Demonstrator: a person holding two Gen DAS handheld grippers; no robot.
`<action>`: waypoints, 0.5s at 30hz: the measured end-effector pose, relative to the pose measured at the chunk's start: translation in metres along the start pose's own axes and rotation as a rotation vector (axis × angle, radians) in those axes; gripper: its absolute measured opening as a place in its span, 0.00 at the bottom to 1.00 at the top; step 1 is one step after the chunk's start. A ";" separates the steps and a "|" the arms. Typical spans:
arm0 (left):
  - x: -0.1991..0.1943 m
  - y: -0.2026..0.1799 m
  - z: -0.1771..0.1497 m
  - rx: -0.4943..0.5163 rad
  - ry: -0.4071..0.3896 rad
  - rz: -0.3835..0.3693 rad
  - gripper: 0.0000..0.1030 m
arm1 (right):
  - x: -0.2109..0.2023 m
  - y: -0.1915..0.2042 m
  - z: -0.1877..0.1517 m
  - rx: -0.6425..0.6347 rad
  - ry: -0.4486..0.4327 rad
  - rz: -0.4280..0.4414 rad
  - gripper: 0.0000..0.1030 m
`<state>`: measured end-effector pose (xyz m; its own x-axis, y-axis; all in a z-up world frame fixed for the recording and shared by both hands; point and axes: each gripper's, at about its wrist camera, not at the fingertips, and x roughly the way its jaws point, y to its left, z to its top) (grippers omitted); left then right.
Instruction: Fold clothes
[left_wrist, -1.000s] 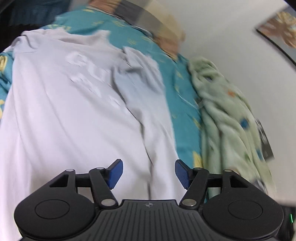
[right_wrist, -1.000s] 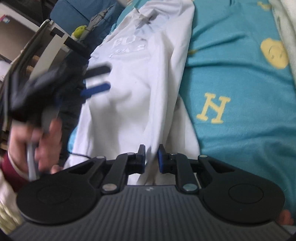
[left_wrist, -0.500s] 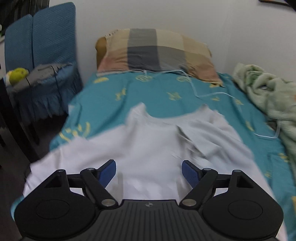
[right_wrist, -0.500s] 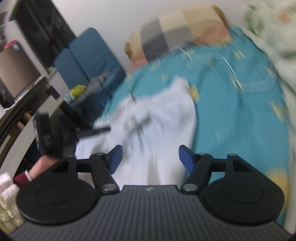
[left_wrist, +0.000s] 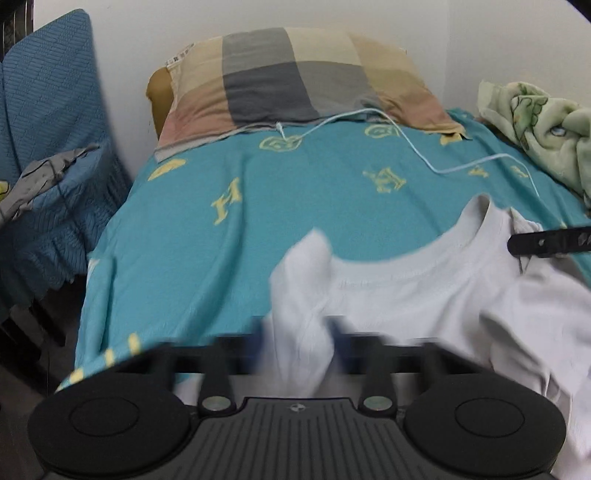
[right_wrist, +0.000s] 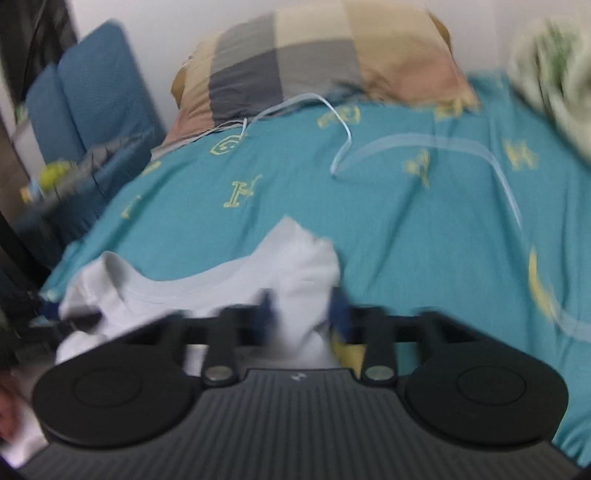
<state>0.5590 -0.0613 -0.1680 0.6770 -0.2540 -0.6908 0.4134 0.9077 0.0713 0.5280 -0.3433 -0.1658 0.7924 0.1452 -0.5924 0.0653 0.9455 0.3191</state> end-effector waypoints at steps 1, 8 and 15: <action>0.001 0.002 0.005 -0.014 0.001 0.002 0.08 | 0.000 0.003 0.003 -0.015 -0.019 -0.011 0.11; -0.035 0.022 0.063 -0.038 -0.150 0.055 0.06 | -0.004 0.012 0.051 -0.045 -0.143 -0.071 0.08; 0.020 0.029 0.094 -0.070 -0.167 0.116 0.07 | 0.043 0.014 0.088 -0.116 -0.173 -0.142 0.08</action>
